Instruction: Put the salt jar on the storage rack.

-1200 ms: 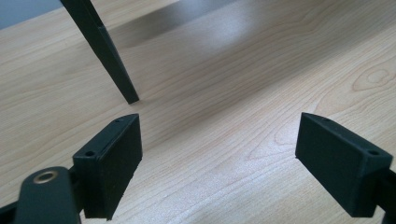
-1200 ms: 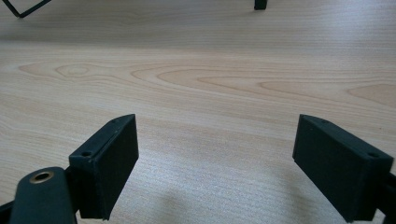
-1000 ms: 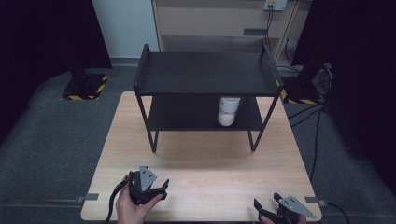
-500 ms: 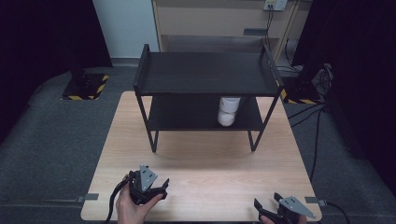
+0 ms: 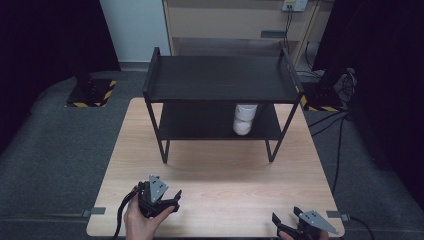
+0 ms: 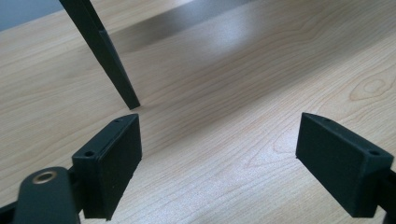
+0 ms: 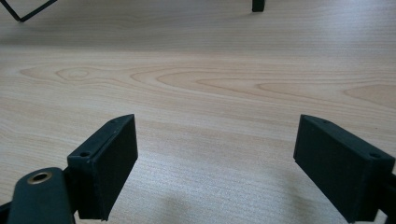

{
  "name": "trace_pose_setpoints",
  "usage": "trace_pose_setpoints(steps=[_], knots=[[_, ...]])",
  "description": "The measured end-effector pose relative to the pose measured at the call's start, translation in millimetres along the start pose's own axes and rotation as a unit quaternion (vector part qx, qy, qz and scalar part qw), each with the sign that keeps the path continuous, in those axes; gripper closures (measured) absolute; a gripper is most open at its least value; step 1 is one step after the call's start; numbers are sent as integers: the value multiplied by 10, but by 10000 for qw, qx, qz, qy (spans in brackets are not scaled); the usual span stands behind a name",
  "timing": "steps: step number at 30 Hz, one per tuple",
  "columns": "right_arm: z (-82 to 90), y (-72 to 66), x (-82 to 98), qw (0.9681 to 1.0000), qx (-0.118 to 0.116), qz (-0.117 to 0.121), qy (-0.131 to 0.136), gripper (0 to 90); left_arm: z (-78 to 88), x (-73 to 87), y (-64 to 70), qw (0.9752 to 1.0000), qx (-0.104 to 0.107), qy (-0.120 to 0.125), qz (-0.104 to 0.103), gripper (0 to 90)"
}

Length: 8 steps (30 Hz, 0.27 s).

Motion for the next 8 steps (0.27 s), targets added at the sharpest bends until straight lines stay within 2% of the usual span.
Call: trace_pose_setpoints(steps=[8], knots=[[8, 4, 3, 10000, -19, -7, 58, 139, 28, 8, -2, 10000, -14, 13, 30, 133]])
Point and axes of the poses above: each handheld gripper's, and its own axes: z roughly backward along the jaws, x roughly out of its underside, y roughly to its right, the point moved 4 cm from there along -z, roughly forward along the jaws, and after that the axes turned 11 degrees about -z, right-handed, at the moved point
